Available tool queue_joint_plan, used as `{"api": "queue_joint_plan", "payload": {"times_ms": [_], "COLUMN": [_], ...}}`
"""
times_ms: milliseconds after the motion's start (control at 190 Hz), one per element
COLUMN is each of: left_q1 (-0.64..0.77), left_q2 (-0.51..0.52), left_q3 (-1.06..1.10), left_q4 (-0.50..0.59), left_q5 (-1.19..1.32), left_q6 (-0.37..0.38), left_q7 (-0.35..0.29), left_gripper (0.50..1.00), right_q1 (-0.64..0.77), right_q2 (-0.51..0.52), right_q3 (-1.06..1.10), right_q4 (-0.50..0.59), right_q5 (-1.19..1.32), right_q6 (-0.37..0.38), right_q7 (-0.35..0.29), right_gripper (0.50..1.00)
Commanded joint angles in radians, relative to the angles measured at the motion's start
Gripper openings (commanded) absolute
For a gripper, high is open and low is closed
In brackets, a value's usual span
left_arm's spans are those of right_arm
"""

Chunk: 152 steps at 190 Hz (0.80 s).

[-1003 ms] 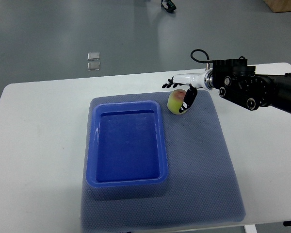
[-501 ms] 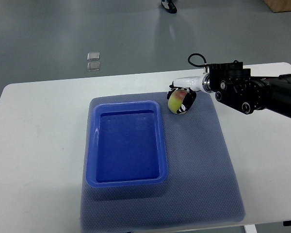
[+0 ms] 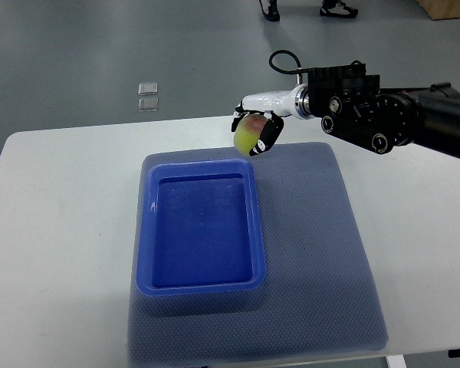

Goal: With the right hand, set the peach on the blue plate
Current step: 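Lift the peach and carry it over the blue tray, then lower the peach into the tray, open the right hand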

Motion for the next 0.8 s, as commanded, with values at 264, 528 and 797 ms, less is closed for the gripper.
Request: {"api": "queue_joint_plan", "payload": {"times_ms": [264,528,797], "left_q1": [0.0,0.0,0.0], "left_q2": [0.0,0.0,0.0], "left_q3": [0.0,0.0,-0.003], "left_q4": [0.004,0.003,0.0], "left_q5": [0.0,0.0,0.0], "left_q6": [0.005,0.005,0.005], "left_q7": [0.0,0.0,0.0], "left_gripper": [1.0,1.0,1.0], "right_q1": [0.042,0.005,-0.057], "right_q2": [0.09,0.116,0.116], "right_q3": [-0.005,-0.019,-0.052], "right_q4": [0.142,0.153,0.145], "right_q5": [-0.017,-0.106,-0.151], "right_q6": [0.04,0.043,0.023], "right_q7": [0.112,0.187,0.185], "right_gripper": [0.627,0.656,0.764]}}
